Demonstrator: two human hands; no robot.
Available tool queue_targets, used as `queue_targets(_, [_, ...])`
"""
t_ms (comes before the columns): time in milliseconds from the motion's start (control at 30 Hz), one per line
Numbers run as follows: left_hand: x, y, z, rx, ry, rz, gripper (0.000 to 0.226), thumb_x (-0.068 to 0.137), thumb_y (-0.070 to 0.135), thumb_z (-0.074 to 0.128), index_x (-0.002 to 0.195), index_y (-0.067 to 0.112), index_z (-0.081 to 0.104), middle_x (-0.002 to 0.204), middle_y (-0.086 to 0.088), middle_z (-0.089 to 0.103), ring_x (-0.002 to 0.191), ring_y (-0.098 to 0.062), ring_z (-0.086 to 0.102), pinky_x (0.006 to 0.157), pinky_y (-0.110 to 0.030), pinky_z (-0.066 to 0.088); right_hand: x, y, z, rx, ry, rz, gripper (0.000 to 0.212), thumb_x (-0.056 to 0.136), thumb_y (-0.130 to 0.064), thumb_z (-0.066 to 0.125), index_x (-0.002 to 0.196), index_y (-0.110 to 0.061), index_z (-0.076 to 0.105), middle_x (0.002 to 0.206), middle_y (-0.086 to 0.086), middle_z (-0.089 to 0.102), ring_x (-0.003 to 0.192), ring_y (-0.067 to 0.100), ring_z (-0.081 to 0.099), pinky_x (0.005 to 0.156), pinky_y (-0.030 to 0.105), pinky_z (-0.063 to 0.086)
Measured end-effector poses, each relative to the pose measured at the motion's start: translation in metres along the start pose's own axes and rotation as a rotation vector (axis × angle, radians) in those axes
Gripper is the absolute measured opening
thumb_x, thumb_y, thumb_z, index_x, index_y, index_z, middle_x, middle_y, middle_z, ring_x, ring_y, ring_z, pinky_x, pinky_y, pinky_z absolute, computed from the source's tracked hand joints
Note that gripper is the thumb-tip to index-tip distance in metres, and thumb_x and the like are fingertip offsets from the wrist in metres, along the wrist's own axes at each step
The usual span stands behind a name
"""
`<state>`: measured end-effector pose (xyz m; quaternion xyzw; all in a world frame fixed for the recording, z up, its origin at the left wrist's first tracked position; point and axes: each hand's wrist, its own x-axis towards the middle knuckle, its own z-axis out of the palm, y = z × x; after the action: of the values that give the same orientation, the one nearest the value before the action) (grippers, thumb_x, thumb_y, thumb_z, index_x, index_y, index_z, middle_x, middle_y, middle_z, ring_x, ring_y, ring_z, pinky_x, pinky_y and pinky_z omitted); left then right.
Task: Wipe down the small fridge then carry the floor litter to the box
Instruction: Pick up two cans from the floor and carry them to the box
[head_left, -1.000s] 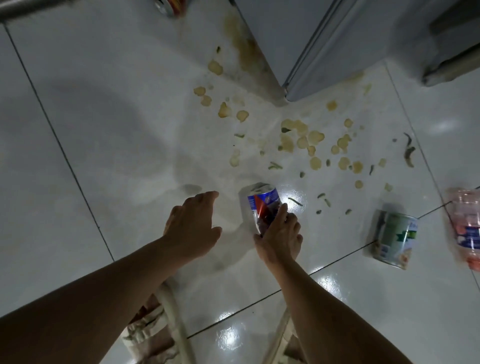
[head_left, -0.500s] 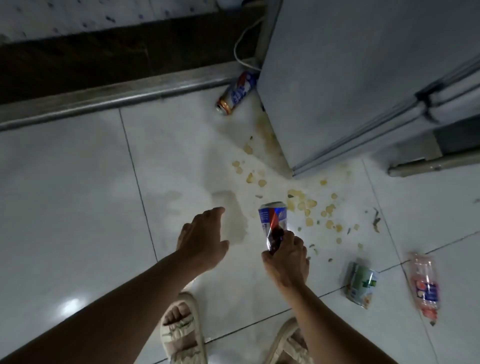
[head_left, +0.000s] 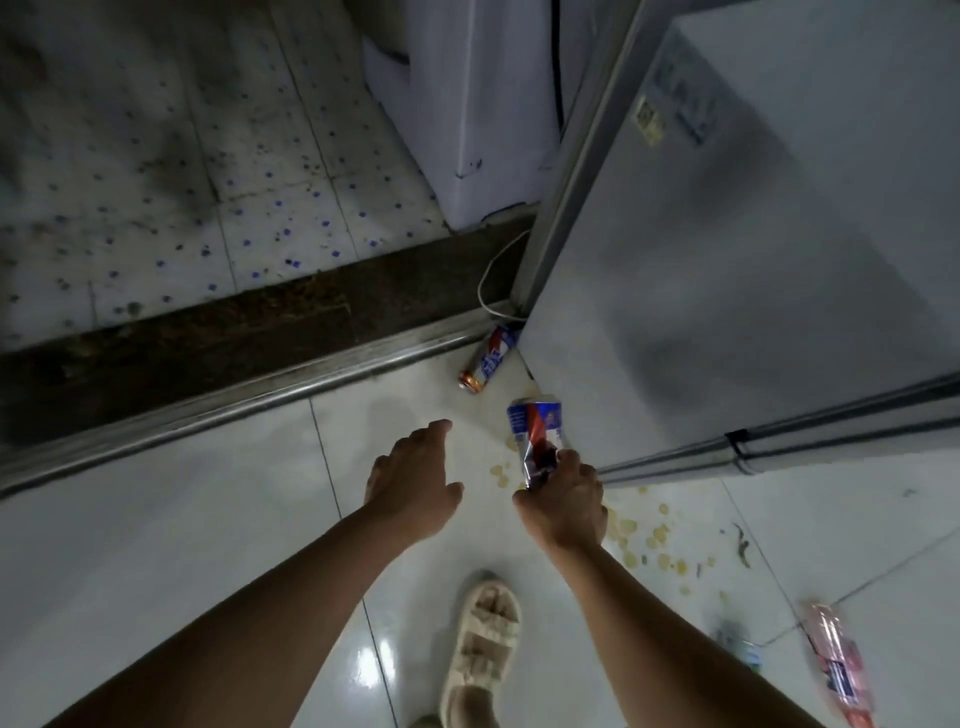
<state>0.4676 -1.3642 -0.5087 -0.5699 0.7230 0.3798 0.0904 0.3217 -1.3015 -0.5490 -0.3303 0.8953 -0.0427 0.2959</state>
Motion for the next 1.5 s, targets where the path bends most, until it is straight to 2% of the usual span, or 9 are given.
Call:
queue_targets(200, [0.073, 0.007, -0.031, 0.047, -0.031, 0.003, 0.072, 0.088, 0.027, 0.060, 0.146, 0.021, 0.019, 0.145, -0.005, 0.039, 0.132, -0.023, 0.038, 0.108, -0.038, 0.034, 0.057, -0.027, 0.006, 0.030, -0.034, 0.084, 0.059, 0.076, -0.025, 0.062, 0.129, -0.015, 0.038, 0.124, 0.010, 0.051, 0.110, 0.027, 0.049, 0.088, 0.036, 0.041])
queue_targets(400, [0.155, 0.001, -0.022, 0.084, -0.095, -0.016, 0.071, 0.087, 0.029, 0.061, 0.145, 0.019, 0.021, 0.145, -0.007, 0.040, 0.133, -0.025, 0.039, 0.106, -0.038, 0.034, 0.112, -0.037, 0.034, -0.015, -0.095, 0.156, 0.061, 0.074, -0.027, 0.065, 0.127, -0.014, 0.039, 0.122, 0.010, 0.052, 0.108, 0.028, 0.050, 0.085, 0.034, 0.042])
queue_targets(600, [0.234, -0.012, 0.015, 0.116, -0.131, -0.006, 0.067, 0.087, 0.029, 0.061, 0.143, 0.016, 0.026, 0.141, -0.008, 0.045, 0.129, -0.027, 0.044, 0.102, -0.040, 0.040, 0.155, -0.031, 0.075, 0.034, -0.099, 0.202, 0.066, 0.074, -0.025, 0.067, 0.130, -0.011, 0.036, 0.122, 0.014, 0.053, 0.109, 0.030, 0.052, 0.088, 0.039, 0.045])
queue_targets(867, [0.343, -0.036, 0.087, 0.088, -0.118, -0.045, 0.061, 0.083, 0.035, 0.065, 0.132, 0.015, 0.035, 0.130, -0.011, 0.049, 0.116, -0.028, 0.050, 0.094, -0.042, 0.045, 0.214, -0.015, 0.145, 0.152, -0.068, 0.287, 0.081, 0.073, -0.037, 0.071, 0.138, -0.015, 0.028, 0.129, 0.012, 0.048, 0.115, 0.030, 0.048, 0.093, 0.041, 0.044])
queue_targets(1000, [0.393, -0.054, 0.136, 0.068, -0.084, -0.098, 0.072, 0.082, 0.039, 0.066, 0.137, 0.013, 0.029, 0.135, -0.013, 0.045, 0.121, -0.031, 0.048, 0.097, -0.044, 0.042, 0.246, -0.008, 0.192, 0.256, -0.031, 0.345, 0.086, 0.071, -0.039, 0.073, 0.139, -0.016, 0.026, 0.131, 0.011, 0.048, 0.117, 0.030, 0.047, 0.096, 0.045, 0.044])
queue_targets(1133, [0.425, -0.069, 0.173, 0.076, -0.042, -0.075, 0.090, 0.079, 0.042, 0.067, 0.146, 0.019, 0.011, 0.144, -0.012, 0.034, 0.129, -0.033, 0.039, 0.103, -0.048, 0.034, 0.262, 0.000, 0.227, 0.304, 0.017, 0.352, 0.089, 0.071, -0.043, 0.073, 0.141, -0.017, 0.025, 0.134, 0.009, 0.047, 0.120, 0.029, 0.047, 0.097, 0.046, 0.045])
queue_targets(1200, [0.436, -0.076, 0.185, 0.090, -0.007, -0.070, 0.095, 0.079, 0.043, 0.068, 0.147, 0.020, 0.006, 0.144, -0.013, 0.034, 0.129, -0.033, 0.038, 0.101, -0.049, 0.033, 0.267, 0.004, 0.240, 0.296, 0.034, 0.345, 0.090, 0.071, -0.044, 0.073, 0.141, -0.017, 0.024, 0.135, 0.008, 0.047, 0.120, 0.028, 0.047, 0.097, 0.044, 0.045])
queue_targets(1333, [0.444, -0.081, 0.195, 0.080, 0.025, -0.078, 0.091, 0.080, 0.038, 0.069, 0.145, 0.016, 0.010, 0.133, -0.016, 0.043, 0.118, -0.034, 0.047, 0.090, -0.044, 0.042, 0.267, 0.008, 0.249, 0.278, 0.040, 0.341, 0.091, 0.072, -0.046, 0.072, 0.142, -0.017, 0.023, 0.136, 0.008, 0.047, 0.122, 0.027, 0.047, 0.099, 0.043, 0.043])
queue_targets(1500, [0.421, -0.077, 0.167, 0.125, -0.007, -0.124, 0.078, 0.080, 0.038, 0.067, 0.137, 0.007, 0.023, 0.129, -0.018, 0.045, 0.115, -0.034, 0.048, 0.086, -0.040, 0.045, 0.250, -0.001, 0.227, 0.251, 0.019, 0.361, 0.086, 0.074, -0.046, 0.070, 0.141, -0.016, 0.026, 0.135, 0.009, 0.047, 0.120, 0.027, 0.047, 0.098, 0.040, 0.042])
